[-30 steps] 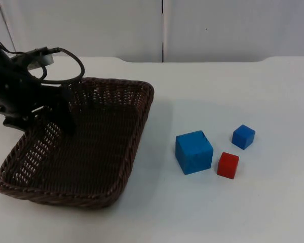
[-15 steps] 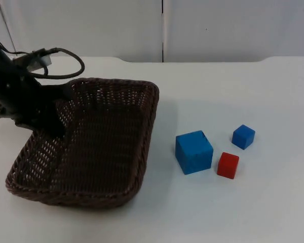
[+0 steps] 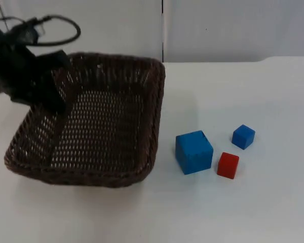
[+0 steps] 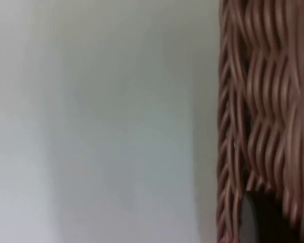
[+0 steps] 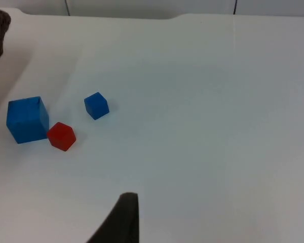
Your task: Pick up the basket with the left hand and place the largest block into the basket with the right hand.
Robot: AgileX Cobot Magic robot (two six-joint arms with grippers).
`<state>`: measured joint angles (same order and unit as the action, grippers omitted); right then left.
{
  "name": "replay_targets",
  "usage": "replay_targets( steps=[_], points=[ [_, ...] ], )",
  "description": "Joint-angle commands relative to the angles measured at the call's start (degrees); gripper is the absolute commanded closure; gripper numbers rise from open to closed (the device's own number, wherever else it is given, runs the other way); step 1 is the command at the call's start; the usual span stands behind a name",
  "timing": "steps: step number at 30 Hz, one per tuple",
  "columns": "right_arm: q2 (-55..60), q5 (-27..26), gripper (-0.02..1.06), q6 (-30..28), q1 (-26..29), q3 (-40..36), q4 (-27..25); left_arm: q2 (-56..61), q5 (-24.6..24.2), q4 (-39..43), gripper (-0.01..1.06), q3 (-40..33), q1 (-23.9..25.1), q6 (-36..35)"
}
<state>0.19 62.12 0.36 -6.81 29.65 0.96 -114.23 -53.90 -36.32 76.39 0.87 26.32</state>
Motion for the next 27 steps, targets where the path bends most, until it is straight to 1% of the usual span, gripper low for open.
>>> replay_targets(
  steps=[1,5,6,9,14,17,18,22,24,27],
  points=[
    [-0.2,-0.3,-0.01,0.0,0.3,-0.1,0.0,4.0,-2.4,-1.7,1.05,-0.3,-0.1,-1.3],
    [-0.2,-0.3,-0.01,0.0,0.3,-0.1,0.0,9.9,-3.0,-2.0,1.05,-3.1,-0.1,-1.8],
    [-0.2,-0.3,-0.01,0.0,0.3,-0.1,0.0,9.9,-3.0,-2.0,1.05,-3.1,-0.1,-1.8],
    [-0.2,-0.3,-0.01,0.0,0.3,-0.1,0.0,14.4,-4.3,-2.2,1.05,-5.8,-0.1,-2.7],
    [-0.2,-0.3,-0.01,0.0,0.3,-0.1,0.0,19.6,-3.9,-1.6,1.05,-11.4,0.0,-2.7],
    [-0.2,-0.3,-0.01,0.0,0.3,-0.1,0.0,22.8,-4.3,-3.4,1.05,-15.2,1.1,-2.7],
    [-0.2,-0.3,-0.01,0.0,0.3,-0.1,0.0,22.8,-4.3,-3.4,1.05,-15.2,1.1,-2.7],
    [-0.2,-0.3,-0.01,0.0,0.3,-0.1,0.0,26.4,-4.3,-3.9,1.05,-21.7,4.7,-2.7],
    [-0.2,-0.3,-0.01,0.0,0.3,-0.1,0.0,26.6,-4.3,-3.9,1.05,-22.4,4.9,-2.7],
    [-0.2,-0.3,-0.01,0.0,0.3,-0.1,0.0,28.3,-3.7,-3.9,1.05,-25.8,5.4,-2.3]
  ],
)
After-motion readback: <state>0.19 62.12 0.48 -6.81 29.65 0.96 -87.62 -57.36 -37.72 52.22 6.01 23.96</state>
